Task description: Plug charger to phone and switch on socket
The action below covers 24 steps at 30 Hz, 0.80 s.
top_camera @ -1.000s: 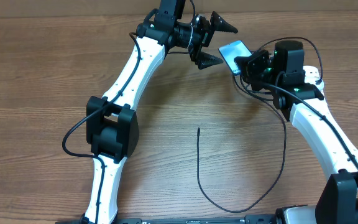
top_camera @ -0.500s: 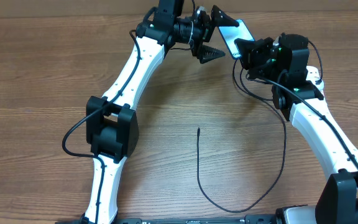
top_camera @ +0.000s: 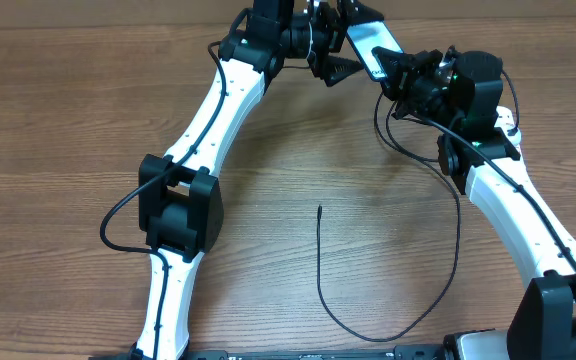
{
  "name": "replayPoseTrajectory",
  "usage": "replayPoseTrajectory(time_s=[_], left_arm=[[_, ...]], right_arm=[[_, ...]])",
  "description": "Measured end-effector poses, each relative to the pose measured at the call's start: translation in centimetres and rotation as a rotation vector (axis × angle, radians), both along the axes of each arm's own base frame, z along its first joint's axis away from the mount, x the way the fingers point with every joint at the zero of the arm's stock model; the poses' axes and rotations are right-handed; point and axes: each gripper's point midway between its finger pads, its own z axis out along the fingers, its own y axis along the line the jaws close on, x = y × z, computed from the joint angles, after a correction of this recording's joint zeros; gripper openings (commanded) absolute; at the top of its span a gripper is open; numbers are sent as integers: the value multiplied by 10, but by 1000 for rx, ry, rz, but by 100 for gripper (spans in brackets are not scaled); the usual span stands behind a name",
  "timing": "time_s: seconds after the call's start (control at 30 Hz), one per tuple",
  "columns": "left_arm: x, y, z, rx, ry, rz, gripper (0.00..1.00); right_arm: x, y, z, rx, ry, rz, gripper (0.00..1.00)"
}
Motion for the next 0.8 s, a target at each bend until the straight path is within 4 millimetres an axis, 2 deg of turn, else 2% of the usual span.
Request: replayPoseTrajectory(time_s=[0.2, 0.53, 0.6, 0.67, 0.8], left_arm=[[14, 0, 13, -18, -85, 52, 100], [17, 1, 12, -14, -85, 68, 100], [17, 1, 12, -14, -85, 68, 89], [17, 1, 12, -15, -78, 73, 73], [18, 2, 12, -16, -66, 78, 72]], right_arm=[[-3, 4, 1, 78, 50, 10, 4], [-7, 11, 9, 121, 48, 53, 4], [-8, 12, 9, 123, 50, 62, 4], [-8, 13, 10, 122, 43, 69, 4], [-8, 14, 12, 105, 19, 77, 4]])
